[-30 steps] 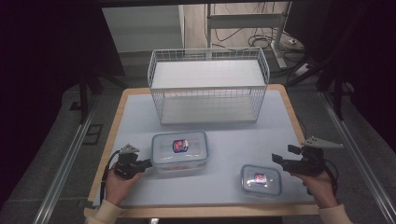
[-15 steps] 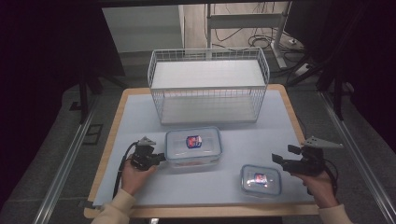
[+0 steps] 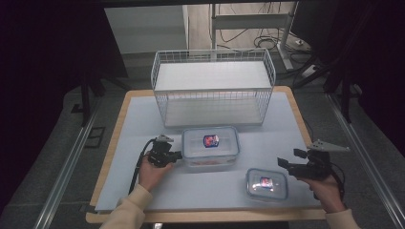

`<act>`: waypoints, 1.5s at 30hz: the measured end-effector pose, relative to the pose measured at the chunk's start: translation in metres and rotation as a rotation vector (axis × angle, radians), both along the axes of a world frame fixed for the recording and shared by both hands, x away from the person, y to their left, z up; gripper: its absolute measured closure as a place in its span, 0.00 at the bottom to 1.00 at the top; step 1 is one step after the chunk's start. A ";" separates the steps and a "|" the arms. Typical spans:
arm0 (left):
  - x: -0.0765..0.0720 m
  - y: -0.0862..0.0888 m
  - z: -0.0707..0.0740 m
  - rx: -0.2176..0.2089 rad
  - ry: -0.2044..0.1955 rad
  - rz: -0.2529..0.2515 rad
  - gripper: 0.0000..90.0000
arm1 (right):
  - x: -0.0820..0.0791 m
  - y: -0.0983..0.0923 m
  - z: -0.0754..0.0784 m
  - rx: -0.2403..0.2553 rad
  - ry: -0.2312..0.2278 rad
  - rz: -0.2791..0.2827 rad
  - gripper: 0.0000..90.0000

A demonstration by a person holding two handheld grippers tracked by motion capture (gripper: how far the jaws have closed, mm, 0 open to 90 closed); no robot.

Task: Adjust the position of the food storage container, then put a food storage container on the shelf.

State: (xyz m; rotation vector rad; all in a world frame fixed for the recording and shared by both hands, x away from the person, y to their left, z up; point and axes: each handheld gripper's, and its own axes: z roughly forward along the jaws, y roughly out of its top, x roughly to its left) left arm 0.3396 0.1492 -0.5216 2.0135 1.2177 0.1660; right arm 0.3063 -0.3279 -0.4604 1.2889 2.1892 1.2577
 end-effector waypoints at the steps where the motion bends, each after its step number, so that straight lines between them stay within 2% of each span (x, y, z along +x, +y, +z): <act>1: 0.001 0.000 0.000 0.000 0.001 -0.004 1.00 | 0.000 0.000 0.000 0.000 0.000 0.001 0.18; 4: -0.001 0.003 0.001 -0.015 0.002 -0.004 1.00 | 0.000 0.001 0.000 0.000 0.000 0.005 0.18; 12: -0.020 0.023 0.019 -0.090 -0.041 0.014 1.00 | 0.001 0.005 -0.001 0.012 0.008 0.032 0.18; 18: -0.028 0.030 0.030 -0.131 -0.068 0.026 0.93 | 0.002 0.011 0.001 0.034 -0.004 0.052 0.17; 19: -0.029 0.031 0.032 -0.138 -0.069 0.033 0.81 | 0.002 0.013 0.001 0.042 -0.008 0.059 0.16; 20: -0.031 0.031 0.034 -0.148 -0.076 0.041 0.81 | 0.002 0.013 0.001 0.042 -0.008 0.059 0.16; 21: -0.032 0.033 0.036 -0.169 -0.082 0.046 0.74 | 0.002 0.014 0.002 0.047 -0.012 0.063 0.15; 23: -0.033 0.033 0.041 -0.185 -0.074 0.060 0.54 | 0.002 0.015 0.003 0.067 -0.012 0.072 0.15; 24: -0.035 0.033 0.043 -0.190 -0.082 0.071 0.44 | 0.002 0.016 0.004 0.071 -0.010 0.076 0.15; 26: -0.036 0.034 0.048 -0.190 -0.094 0.081 0.36 | 0.001 0.018 0.006 0.075 -0.013 0.089 0.15; 29: -0.037 0.034 0.051 -0.216 -0.082 0.083 0.26 | 0.000 0.021 0.009 0.085 -0.016 0.110 0.15; 33: -0.035 0.033 0.051 -0.231 -0.068 0.076 0.21 | 0.006 0.029 0.013 0.110 -0.003 0.146 0.15; 37: -0.029 0.031 0.049 -0.240 -0.049 0.077 0.20 | 0.020 0.043 0.013 0.149 0.047 0.182 0.14; 40: -0.024 0.030 0.046 -0.257 -0.022 0.086 0.19 | 0.031 0.055 0.011 0.146 0.082 0.200 0.13; 41: -0.021 0.030 0.044 -0.258 -0.014 0.088 0.19 | 0.038 0.063 0.010 0.150 0.111 0.215 0.13; 43: -0.017 0.029 0.041 -0.270 0.006 0.084 0.18 | 0.041 0.066 0.010 0.150 0.118 0.222 0.13; 45: -0.014 0.028 0.038 -0.276 0.020 0.082 0.18 | 0.050 0.079 0.009 0.140 0.147 0.242 0.13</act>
